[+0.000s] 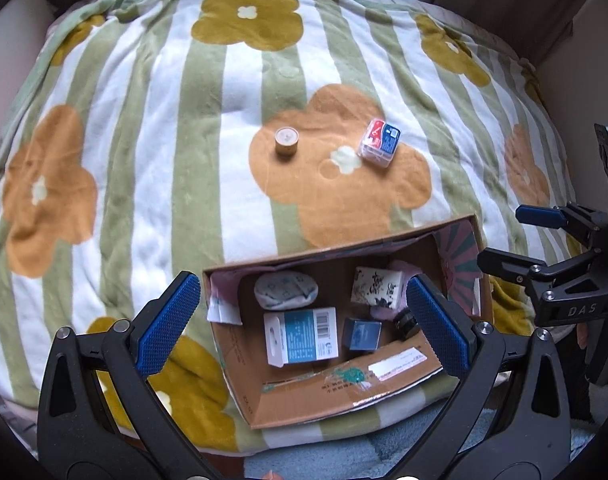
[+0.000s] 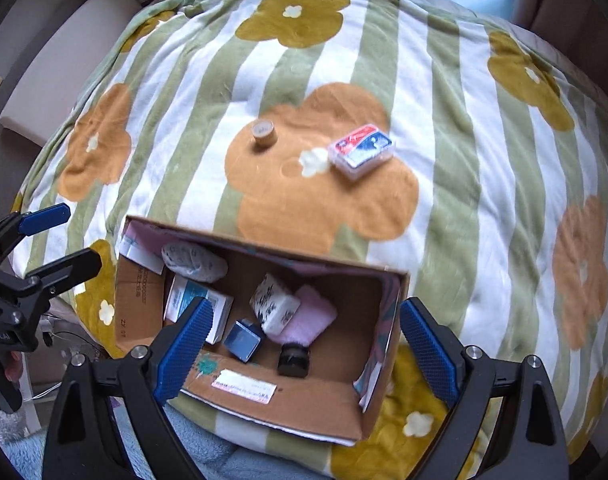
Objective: Organize objects
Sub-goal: 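Move the right tool to the floss box while the left tool approaches the beige tin, then grasp the dental floss box with the right tool while the left tool grasps the beige tin, then lift and carry the floss box and beige tin over the cardboard box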
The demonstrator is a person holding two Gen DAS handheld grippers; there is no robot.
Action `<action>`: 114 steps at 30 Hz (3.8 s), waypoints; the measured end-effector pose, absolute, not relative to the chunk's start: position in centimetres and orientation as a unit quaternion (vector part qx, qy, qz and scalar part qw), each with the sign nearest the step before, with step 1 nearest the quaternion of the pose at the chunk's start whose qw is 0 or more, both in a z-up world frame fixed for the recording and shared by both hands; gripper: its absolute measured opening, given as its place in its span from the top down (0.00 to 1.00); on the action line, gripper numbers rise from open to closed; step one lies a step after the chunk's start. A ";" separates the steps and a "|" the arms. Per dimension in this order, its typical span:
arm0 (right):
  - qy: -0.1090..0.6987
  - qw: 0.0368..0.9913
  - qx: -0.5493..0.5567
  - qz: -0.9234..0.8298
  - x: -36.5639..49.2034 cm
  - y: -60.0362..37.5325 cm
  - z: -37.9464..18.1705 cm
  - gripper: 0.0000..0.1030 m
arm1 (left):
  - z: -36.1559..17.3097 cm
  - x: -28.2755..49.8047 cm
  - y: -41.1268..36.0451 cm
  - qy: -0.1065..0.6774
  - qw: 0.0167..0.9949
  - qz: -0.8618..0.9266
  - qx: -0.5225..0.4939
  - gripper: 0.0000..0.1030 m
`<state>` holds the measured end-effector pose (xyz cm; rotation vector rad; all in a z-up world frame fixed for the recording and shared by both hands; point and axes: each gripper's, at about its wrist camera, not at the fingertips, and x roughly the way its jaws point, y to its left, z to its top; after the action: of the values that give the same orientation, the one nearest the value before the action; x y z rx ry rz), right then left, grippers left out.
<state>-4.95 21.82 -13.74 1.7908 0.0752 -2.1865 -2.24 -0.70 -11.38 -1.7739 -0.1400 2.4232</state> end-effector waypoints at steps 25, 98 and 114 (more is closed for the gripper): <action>0.101 0.233 0.615 -0.747 -19.0 24.9 -17.7 0.01 | -19.1 -18.1 -0.3 -0.032 0.068 0.774 -0.629 0.00; 0.165 0.314 0.556 -0.752 -19.3 20.0 -15.3 0.26 | -15.7 -17.1 0.7 -0.010 0.114 0.799 -0.591 0.71; 0.126 0.303 0.559 -0.762 -10.3 18.5 -12.6 0.26 | -13.6 -6.9 -0.2 -0.020 0.114 0.807 -0.579 0.71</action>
<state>-10.31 18.54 -12.61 1.4808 0.3336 -2.0199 -6.93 -0.16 -13.58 -1.6969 -0.0572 2.3661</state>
